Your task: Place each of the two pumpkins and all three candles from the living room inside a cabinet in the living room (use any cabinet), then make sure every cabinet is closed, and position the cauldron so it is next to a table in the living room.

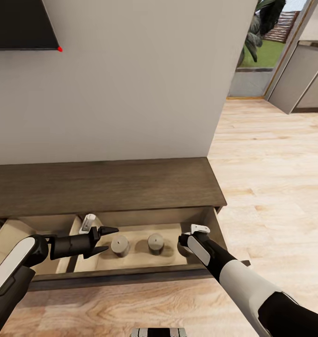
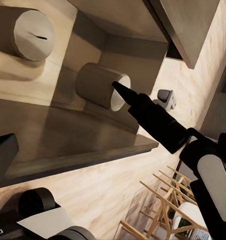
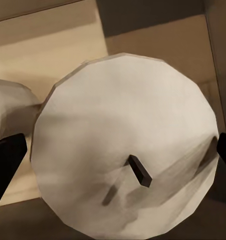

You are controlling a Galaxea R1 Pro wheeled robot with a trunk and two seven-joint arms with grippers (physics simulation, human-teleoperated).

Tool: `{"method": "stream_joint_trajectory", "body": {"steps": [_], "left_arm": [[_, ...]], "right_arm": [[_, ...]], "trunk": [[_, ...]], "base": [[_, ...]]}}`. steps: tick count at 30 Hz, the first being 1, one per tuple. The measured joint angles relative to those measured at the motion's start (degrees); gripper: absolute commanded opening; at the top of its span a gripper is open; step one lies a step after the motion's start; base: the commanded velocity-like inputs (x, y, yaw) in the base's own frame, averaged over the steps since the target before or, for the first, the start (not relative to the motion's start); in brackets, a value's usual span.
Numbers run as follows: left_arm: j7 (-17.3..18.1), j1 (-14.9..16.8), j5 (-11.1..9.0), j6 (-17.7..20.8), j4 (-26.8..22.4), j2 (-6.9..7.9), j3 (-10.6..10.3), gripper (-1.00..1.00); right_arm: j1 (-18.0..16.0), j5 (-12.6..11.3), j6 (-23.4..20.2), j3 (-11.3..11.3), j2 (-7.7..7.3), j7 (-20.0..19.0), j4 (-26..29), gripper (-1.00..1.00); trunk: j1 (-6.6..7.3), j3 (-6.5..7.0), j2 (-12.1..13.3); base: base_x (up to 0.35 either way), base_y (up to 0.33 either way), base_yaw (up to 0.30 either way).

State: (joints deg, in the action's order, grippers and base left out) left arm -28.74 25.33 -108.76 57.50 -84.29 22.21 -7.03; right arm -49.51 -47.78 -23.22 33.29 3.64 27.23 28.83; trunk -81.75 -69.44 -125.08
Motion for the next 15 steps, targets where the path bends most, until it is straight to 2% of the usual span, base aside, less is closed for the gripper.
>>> {"method": "stream_joint_trajectory", "body": {"steps": [4, 13, 14, 15], "left_arm": [[0.0, 0.0, -0.6, 0.0, -0.3, 0.06, 0.0, 1.00], [0.0, -0.4, -1.2, 0.0, -0.4, 0.02, 0.0, 1.00], [0.0, -0.5, -1.2, 0.0, -0.4, 0.02, 0.0, 1.00], [0.0, -0.5, -1.2, 0.0, -0.5, 0.04, 0.0, 1.00]], "right_arm": [[0.0, 0.0, 0.0, 0.0, 0.00, 0.0, 0.0, -1.00], [0.0, 0.0, 0.1, 0.0, 0.01, 0.0, 0.0, -1.00], [0.0, 0.0, 0.1, 0.0, 0.01, 0.0, 0.0, 1.00], [0.0, 0.0, 0.1, 0.0, 0.01, 0.0, 0.0, 1.00]], "trunk": [[-0.88, -0.72, -1.6], [-0.88, -0.72, -1.6], [-0.88, -0.72, -1.6], [-0.88, -0.72, -1.6]], "base": [[0.000, 0.000, 0.000], [0.000, 0.000, 0.000], [0.000, 0.000, 0.000], [0.000, 0.000, 0.000]]}}
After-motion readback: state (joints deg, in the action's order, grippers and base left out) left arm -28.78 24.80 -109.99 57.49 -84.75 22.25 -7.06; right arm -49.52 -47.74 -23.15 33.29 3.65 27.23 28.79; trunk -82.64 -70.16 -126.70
